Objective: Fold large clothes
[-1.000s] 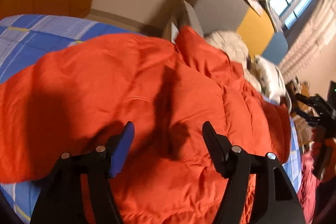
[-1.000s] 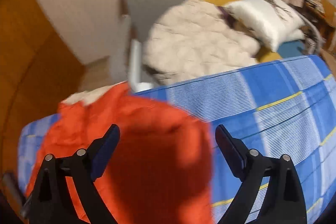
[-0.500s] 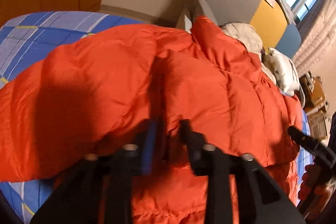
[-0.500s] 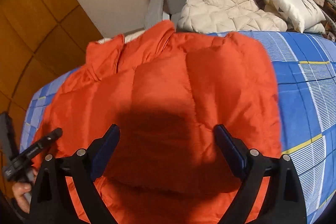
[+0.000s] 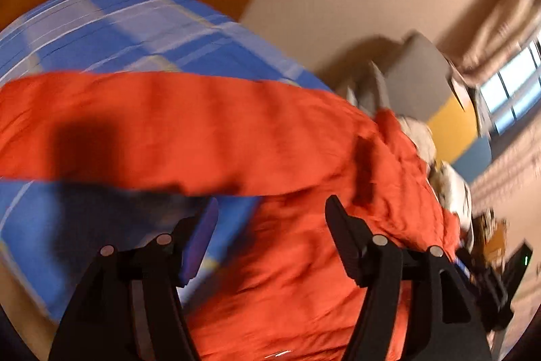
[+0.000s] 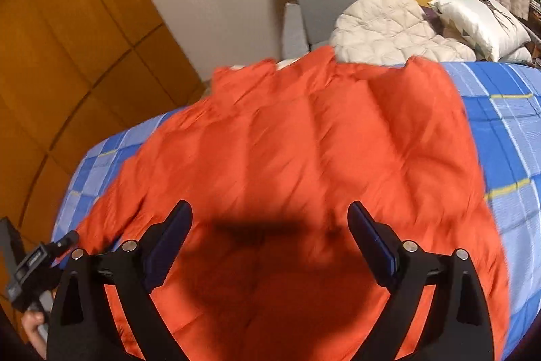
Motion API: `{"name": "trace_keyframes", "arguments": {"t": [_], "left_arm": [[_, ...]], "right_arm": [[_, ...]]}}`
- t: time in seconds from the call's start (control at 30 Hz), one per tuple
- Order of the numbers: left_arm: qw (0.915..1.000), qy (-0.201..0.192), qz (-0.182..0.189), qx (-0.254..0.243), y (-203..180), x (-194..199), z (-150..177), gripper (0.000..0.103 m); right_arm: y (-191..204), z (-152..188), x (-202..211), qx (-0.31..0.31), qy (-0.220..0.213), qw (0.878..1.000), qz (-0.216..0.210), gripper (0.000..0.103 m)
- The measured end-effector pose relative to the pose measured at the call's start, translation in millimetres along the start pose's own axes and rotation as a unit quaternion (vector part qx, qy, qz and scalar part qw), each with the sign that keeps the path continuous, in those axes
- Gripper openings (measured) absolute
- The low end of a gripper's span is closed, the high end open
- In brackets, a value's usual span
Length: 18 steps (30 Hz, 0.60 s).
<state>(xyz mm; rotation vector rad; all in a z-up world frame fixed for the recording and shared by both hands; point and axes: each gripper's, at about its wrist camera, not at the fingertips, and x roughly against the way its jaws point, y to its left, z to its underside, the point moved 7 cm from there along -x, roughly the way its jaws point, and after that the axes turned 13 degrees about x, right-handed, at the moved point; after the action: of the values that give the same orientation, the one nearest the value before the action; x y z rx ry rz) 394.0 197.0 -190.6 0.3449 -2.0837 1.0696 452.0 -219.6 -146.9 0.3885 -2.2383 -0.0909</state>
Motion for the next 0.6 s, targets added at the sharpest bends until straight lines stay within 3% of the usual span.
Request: {"name": "trace_keyframes", "arguments": {"t": [0.17,0.3,0.43,0.6], "left_arm": [[0.9945,-0.023,-0.036,0.095,92,25,-24,0.065],[0.9826,-0.035,-0.026,0.18,150,37,-39,0.064],[0.9675,-0.047,-0.016,0.248,187,35,-49,0.062],[0.9543,-0.05,0.001,0.295,203,24,-53,0.049]], "right_arm": [[34,31,7,0.01,0.002,1.0,-0.006,0.093],[49,51,3,0.015,0.018,1.0,-0.008,0.093],[57,57,2,0.025,0.026,0.999,-0.008,0.093],[55,57,4,0.016,0.027,1.0,-0.005,0.093]]}}
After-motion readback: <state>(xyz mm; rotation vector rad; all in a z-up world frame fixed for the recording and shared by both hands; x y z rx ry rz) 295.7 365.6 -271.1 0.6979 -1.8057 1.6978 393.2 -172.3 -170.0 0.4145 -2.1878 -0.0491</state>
